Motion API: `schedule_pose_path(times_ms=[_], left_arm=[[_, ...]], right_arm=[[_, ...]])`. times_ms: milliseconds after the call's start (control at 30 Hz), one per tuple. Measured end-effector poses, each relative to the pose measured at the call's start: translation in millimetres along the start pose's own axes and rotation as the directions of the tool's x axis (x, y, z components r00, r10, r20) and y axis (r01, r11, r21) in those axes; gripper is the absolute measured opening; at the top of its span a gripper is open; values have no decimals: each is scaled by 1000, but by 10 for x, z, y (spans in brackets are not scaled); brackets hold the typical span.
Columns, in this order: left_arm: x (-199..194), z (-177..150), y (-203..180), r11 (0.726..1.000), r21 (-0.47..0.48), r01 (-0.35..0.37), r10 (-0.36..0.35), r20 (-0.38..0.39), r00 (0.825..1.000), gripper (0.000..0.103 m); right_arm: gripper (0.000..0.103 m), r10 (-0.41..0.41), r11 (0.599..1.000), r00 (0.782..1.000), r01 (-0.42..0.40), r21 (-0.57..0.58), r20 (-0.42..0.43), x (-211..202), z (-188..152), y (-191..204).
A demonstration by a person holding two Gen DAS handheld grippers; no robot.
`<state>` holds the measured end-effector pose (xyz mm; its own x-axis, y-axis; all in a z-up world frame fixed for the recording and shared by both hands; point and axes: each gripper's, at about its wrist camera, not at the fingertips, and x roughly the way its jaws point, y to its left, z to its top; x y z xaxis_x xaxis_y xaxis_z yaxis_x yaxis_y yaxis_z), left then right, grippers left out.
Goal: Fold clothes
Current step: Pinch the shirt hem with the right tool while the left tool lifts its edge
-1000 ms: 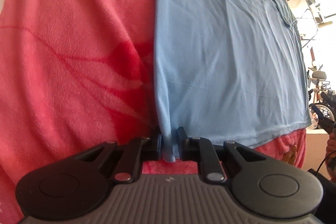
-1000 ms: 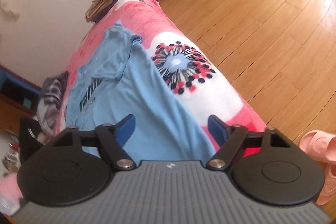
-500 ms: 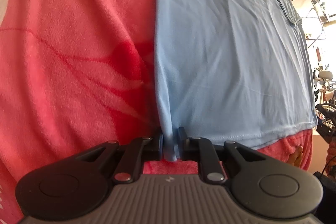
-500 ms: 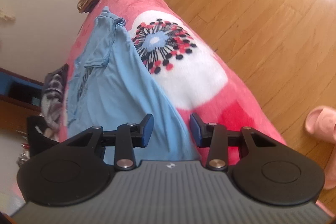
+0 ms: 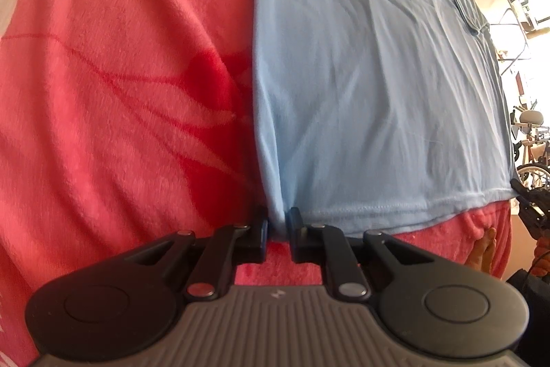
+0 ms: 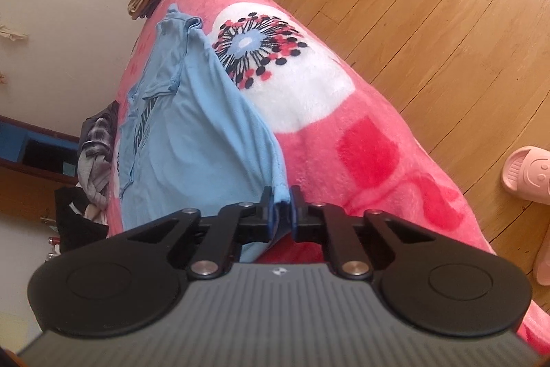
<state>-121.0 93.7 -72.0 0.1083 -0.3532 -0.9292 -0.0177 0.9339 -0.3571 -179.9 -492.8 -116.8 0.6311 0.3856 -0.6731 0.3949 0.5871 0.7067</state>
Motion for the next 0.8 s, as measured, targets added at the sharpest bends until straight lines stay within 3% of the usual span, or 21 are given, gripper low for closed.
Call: schedule_pose_path(times_ms=[233,500,633,800], left_arm=[[-75,-37,-9,997,77,8,-8,10,1000,4],[-368,87,143,996,42,84,-85,44,995,4],[-713,406,80,992,86,90,-97,82,992,4],[-1031,1185,-220,992,95,86,-101,163,981,4]], right_arm=[[2,-28,999,998,30,-30,50,-73,-26,131],[2,21,998,994,-14,-69,107,-264,63,445],[2,21,994,996,-11,-112,90,-264,299,764],[2,-25,971,998,36,-237,51,-112,848,1470]])
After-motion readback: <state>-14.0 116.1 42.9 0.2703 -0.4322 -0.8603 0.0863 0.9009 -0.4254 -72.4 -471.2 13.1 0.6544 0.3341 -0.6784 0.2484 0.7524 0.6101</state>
